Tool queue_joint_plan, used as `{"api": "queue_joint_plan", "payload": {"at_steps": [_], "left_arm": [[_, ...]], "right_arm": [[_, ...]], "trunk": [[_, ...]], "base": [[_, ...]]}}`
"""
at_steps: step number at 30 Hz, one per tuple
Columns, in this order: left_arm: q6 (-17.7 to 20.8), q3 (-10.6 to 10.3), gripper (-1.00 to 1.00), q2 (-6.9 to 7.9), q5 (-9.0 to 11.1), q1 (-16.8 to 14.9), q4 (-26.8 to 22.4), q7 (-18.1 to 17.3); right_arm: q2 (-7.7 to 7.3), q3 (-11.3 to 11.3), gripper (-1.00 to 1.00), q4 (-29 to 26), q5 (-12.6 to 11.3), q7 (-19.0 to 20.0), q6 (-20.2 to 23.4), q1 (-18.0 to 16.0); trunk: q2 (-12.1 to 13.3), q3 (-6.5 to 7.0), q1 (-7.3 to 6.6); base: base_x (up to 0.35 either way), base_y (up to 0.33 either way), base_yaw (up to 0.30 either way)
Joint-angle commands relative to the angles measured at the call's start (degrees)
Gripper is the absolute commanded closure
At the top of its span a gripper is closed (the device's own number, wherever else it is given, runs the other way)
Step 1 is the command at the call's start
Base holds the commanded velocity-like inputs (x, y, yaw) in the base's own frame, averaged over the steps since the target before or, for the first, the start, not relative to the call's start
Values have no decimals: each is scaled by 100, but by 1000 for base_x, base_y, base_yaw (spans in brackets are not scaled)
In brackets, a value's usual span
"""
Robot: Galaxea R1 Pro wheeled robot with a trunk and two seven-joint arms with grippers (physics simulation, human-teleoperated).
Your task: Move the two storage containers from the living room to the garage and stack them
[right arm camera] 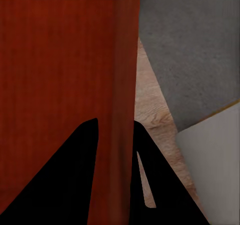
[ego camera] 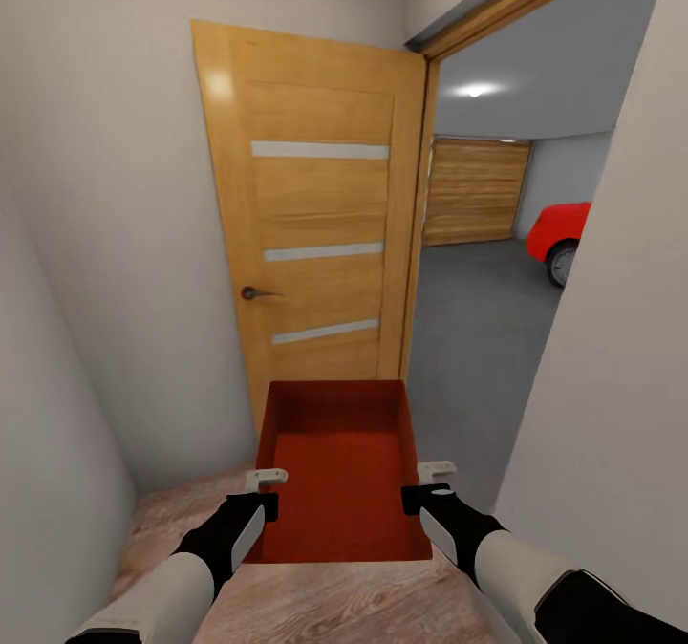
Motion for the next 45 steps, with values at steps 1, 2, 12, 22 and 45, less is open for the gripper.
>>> {"api": "queue_joint_plan", "payload": {"at_steps": [1,2,12,22,45], "left_arm": [[22,-40,100,196,137,1,9,34],[22,-40,100,196,137,1,9,34],[22,-40,100,198,137,1,9,34],[22,-40,100,199,137,1,9,40],[22,-40,100,199,137,1,9,43]], "right_arm": [[-34,36,100,-30,22,-35,-157,-9],[-34,36,100,-30,22,-35,-157,-9],[-34,36,100,-30,22,-35,-157,-9],[-29,36,100,-31,22,-35,-157,-9],[-25,36,100,-30,22,-35,-155,-10]], "trunk": [[-12,-13,5],[-12,-13,5],[-12,-13,5],[-12,-13,5],[-12,-13,5]], "base": [[208,182,-11],[209,183,-7],[215,186,-1],[197,175,-166],[174,160,-238]]}}
